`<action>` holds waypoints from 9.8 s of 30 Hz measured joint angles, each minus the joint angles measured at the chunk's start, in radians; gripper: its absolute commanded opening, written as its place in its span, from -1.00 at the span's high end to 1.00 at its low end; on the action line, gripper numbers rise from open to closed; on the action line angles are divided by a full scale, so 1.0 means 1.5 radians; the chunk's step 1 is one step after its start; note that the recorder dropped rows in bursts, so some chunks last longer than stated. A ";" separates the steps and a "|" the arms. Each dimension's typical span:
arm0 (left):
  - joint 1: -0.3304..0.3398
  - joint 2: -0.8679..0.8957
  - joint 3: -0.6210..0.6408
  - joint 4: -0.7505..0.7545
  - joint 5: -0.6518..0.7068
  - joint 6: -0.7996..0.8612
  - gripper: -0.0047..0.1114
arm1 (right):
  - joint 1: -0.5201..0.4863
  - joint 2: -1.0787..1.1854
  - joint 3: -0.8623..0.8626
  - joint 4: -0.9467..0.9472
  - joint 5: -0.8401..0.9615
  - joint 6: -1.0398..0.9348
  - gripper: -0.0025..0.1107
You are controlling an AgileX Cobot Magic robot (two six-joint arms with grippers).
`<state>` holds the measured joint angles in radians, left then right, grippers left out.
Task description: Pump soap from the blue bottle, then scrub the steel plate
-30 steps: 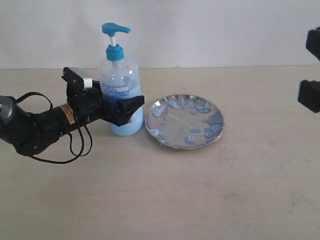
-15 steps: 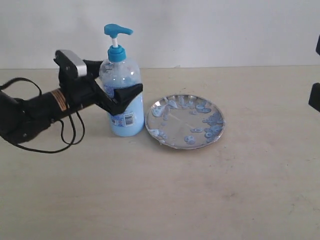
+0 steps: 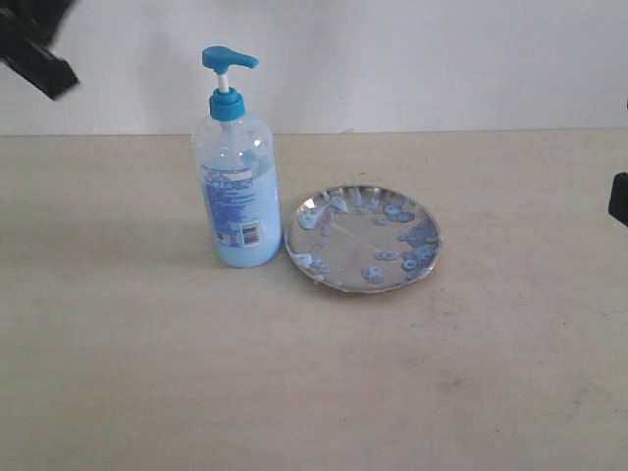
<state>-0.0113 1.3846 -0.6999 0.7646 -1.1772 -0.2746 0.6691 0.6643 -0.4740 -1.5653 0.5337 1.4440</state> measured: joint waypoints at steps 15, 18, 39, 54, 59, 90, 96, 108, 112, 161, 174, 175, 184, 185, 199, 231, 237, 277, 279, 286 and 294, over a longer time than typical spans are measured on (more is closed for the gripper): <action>0.026 -0.488 0.272 -0.216 0.359 -0.100 0.85 | -0.108 0.500 -0.285 -0.114 -0.108 0.083 0.96; 0.026 -0.547 0.366 -0.289 0.354 -0.064 0.85 | -0.189 0.582 -0.362 -0.114 -0.237 0.125 0.96; 0.026 -0.624 0.464 -0.316 0.675 -0.042 0.85 | -0.382 0.915 -0.490 -0.119 -0.617 0.152 0.96; 0.026 -0.624 0.464 -0.316 0.676 -0.042 0.85 | -0.370 0.843 -0.500 -0.123 -0.570 0.316 0.96; 0.026 -0.624 0.464 -0.316 0.676 -0.042 0.85 | -0.346 0.862 -0.543 -0.119 -0.470 0.116 0.96; 0.026 -0.624 0.464 -0.316 0.677 -0.042 0.85 | -0.437 0.849 -0.319 -0.128 -1.160 0.342 0.96; 0.026 -0.624 0.464 -0.316 0.677 -0.042 0.85 | -0.490 0.830 -0.320 -0.127 -0.984 0.294 0.96; 0.026 -0.624 0.464 -0.316 0.677 -0.042 0.85 | -0.515 0.670 -0.486 -0.025 -0.660 -0.050 0.96; 0.026 -0.624 0.464 -0.316 0.677 -0.042 0.85 | -0.515 0.653 -0.573 0.164 -0.638 -0.067 0.96; 0.026 -0.624 0.464 -0.315 0.661 -0.042 0.85 | -0.375 0.865 -0.583 -0.119 -0.824 0.174 0.96; 0.026 -0.624 0.464 -0.315 0.661 -0.042 0.85 | -0.370 0.939 -0.583 -0.122 -0.737 0.310 0.96; 0.026 -0.624 0.464 -0.315 0.661 -0.042 0.85 | -0.367 0.945 -0.583 -0.122 -0.690 0.291 0.96; 0.026 -0.624 0.464 -0.315 0.661 -0.042 0.85 | -0.361 0.980 -0.562 -0.120 -0.822 0.231 0.96; 0.026 -0.624 0.464 -0.315 0.661 -0.042 0.85 | -0.360 0.978 -0.554 -0.120 -0.849 0.230 0.96; 0.026 -0.624 0.464 -0.315 0.661 -0.042 0.85 | -0.413 0.974 -0.448 -0.121 -0.782 0.230 0.96; 0.026 -0.624 0.464 -0.315 0.661 -0.042 0.85 | -0.396 0.963 -0.471 -0.121 -0.836 0.315 0.96; 0.026 -0.624 0.464 -0.315 0.661 -0.042 0.85 | -0.427 0.945 -0.501 -0.122 -0.611 0.276 0.96; 0.026 -0.624 0.464 -0.315 0.651 -0.042 0.85 | -0.392 -0.279 0.218 0.007 -0.239 0.178 0.96; 0.026 -0.624 0.464 -0.315 0.651 -0.042 0.85 | -0.392 -0.241 0.236 0.009 -0.249 0.183 0.96; 0.026 -0.624 0.464 -0.315 0.651 -0.042 0.85 | -0.392 -0.147 0.284 0.040 -0.318 0.217 0.96; 0.026 -0.624 0.464 -0.315 0.651 -0.042 0.85 | -0.392 -0.143 0.285 0.044 -0.366 0.224 0.96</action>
<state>0.0272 0.4481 -0.0037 0.2916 -0.2004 -0.3373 0.0814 0.4502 -0.0458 -1.4987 -0.0150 1.7795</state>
